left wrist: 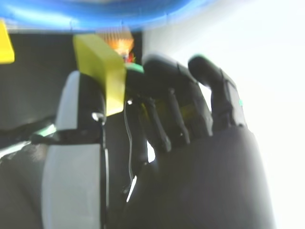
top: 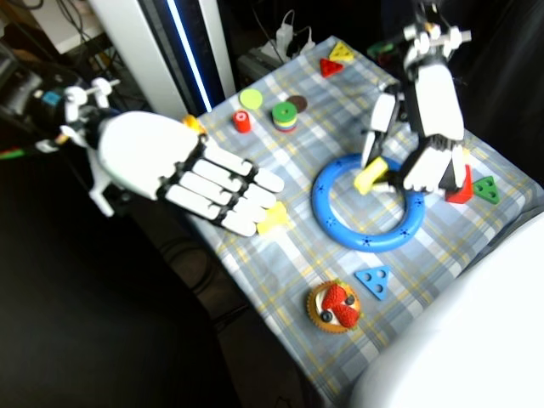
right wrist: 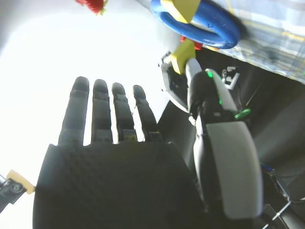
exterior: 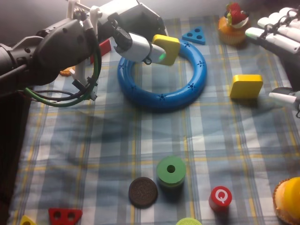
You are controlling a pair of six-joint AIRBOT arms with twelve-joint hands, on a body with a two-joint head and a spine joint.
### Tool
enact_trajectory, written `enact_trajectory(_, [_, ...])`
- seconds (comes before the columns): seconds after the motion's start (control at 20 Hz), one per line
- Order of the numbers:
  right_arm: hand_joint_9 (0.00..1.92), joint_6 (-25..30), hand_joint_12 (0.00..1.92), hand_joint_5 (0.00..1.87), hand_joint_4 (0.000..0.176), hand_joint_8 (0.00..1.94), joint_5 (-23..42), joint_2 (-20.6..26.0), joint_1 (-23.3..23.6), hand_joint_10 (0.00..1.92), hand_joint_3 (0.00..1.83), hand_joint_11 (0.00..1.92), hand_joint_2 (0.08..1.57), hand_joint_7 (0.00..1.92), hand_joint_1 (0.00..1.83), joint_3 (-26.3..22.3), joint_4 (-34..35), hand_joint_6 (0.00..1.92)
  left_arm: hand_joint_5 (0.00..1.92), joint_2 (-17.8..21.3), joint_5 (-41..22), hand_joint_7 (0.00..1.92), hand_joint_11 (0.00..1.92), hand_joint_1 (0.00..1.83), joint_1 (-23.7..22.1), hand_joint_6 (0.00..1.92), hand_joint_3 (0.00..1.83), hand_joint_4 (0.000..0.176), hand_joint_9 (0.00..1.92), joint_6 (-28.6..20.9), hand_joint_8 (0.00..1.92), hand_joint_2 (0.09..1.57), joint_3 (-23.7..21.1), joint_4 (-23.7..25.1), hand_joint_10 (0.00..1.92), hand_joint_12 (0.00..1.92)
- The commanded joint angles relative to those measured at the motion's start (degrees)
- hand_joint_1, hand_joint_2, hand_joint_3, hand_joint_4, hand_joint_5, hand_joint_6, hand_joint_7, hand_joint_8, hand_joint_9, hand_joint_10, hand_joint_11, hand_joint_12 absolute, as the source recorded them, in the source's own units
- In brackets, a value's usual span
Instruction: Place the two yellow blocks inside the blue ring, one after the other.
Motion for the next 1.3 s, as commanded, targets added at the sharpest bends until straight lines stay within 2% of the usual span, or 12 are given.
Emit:
enact_trajectory(0.0, [0.0,0.12,0.0,0.0,0.008,0.0,6.23,-0.25,1.05,0.0,0.0,0.0,1.3,0.0,0.57,0.35,-0.88,0.0,0.42,-0.32,-5.16,0.49,0.0,0.87,-0.88,0.26,0.0,0.057,0.19,-0.22,0.61,1.15,0.02,0.12,0.99,1.69])
enact_trajectory(0.05, [0.0,0.12,0.0,0.0,0.009,0.0,5.81,-0.58,1.24,0.0,0.0,0.0,1.3,0.0,0.54,0.54,-0.93,0.0,0.3,-0.32,-5.26,0.3,0.0,0.75,-0.85,0.12,0.0,0.069,0.1,-0.21,0.29,1.16,-0.19,0.12,0.6,1.29])
enact_trajectory(0.15, [0.0,0.13,0.0,0.0,0.019,0.0,4.95,-1.29,1.63,0.0,0.0,0.0,1.3,0.0,0.54,1.0,-1.01,0.0,0.2,0.3,-6.37,0.17,0.0,0.4,-0.83,0.02,0.02,0.075,0.02,-0.18,0.04,1.28,-1.37,0.8,0.33,0.92])
enact_trajectory(0.4, [0.0,0.21,0.0,0.0,0.0,0.0,0.55,-4.63,4.33,0.0,0.01,0.0,1.33,0.0,0.59,3.94,-0.98,0.0,0.15,6.2,-15.08,0.13,0.0,0.07,0.68,0.01,0.0,0.072,0.04,-4.42,0.0,1.41,-9.28,6.87,0.11,0.48])
enact_trajectory(0.45, [0.0,0.21,0.01,0.0,0.0,0.0,-0.28,-5.02,4.86,0.0,0.01,0.01,1.34,0.0,0.61,4.43,-0.98,0.0,0.16,7.22,-16.88,0.13,0.0,0.07,1.18,0.01,0.0,0.05,0.02,-6.32,0.01,1.42,-10.47,8.42,0.1,0.49])
enact_trajectory(0.55, [0.06,0.21,0.47,0.04,0.0,0.01,-2.41,-6.35,6.15,0.01,0.0,0.0,1.33,0.07,0.68,5.92,-0.97,0.01,0.16,10.35,-21.95,0.12,0.0,0.04,3.01,0.01,0.0,0.055,0.03,-11.92,0.01,1.42,-13.8,12.61,0.03,0.15])
enact_trajectory(0.7, [0.22,0.21,0.99,0.16,0.0,0.05,-4.87,-8.4,7.64,0.09,0.0,0.0,1.34,0.29,0.7,8.1,-0.5,0.04,0.21,14.15,-28.7,0.18,0.0,0.23,5.41,0.01,0.0,0.014,0.11,-14.25,0.01,1.43,-18.41,15.6,0.05,0.41])
enact_trajectory(0.8, [0.41,0.2,1.63,0.46,0.0,0.3,-7.39,-10.27,8.89,0.86,0.0,0.04,1.29,0.68,0.91,10.0,-0.2,0.25,0.17,16.78,-33.53,0.19,0.0,0.23,7.68,0.01,0.0,0.033,0.09,-15.02,0.01,1.45,-21.55,16.53,0.04,0.24])
enact_trajectory(0.85, [0.62,0.2,1.8,0.6,0.0,1.12,-8.03,-10.83,9.14,1.24,0.0,0.37,1.25,0.84,1.13,10.55,0.13,1.12,0.19,17.54,-35.0,0.2,0.0,0.25,8.58,0.02,0.0,0.041,0.09,-16.1,0.0,1.44,-22.24,16.99,0.04,0.25])
enact_trajectory(0.9, [0.77,0.2,1.83,0.71,0.0,1.35,-8.59,-11.34,9.43,1.42,0.0,0.65,1.22,0.88,1.2,11.13,0.41,1.17,0.22,18.21,-36.93,0.23,0.0,0.35,9.69,0.02,0.0,0.024,0.12,-18.08,0.01,1.44,-22.73,17.44,0.04,0.33])
enact_trajectory(1.0, [0.77,0.2,1.91,0.75,0.0,1.39,-9.43,-12.19,10.15,1.58,0.0,0.71,1.21,0.9,1.22,12.04,0.69,1.17,0.29,19.98,-40.91,0.26,0.0,0.35,12.19,0.03,0.0,0.0,0.18,-21.88,0.01,1.44,-23.85,17.92,0.05,0.68])
enact_trajectory(1.25, [0.7,0.2,1.84,0.71,0.0,1.41,-9.35,-12.17,13.6,1.47,0.0,0.61,1.23,0.86,1.2,11.63,-1.91,1.24,0.27,24.29,-49.49,0.23,0.0,0.38,17.87,0.0,0.0,0.0,0.13,-23.12,0.0,1.45,-28.65,18.2,0.01,0.4])
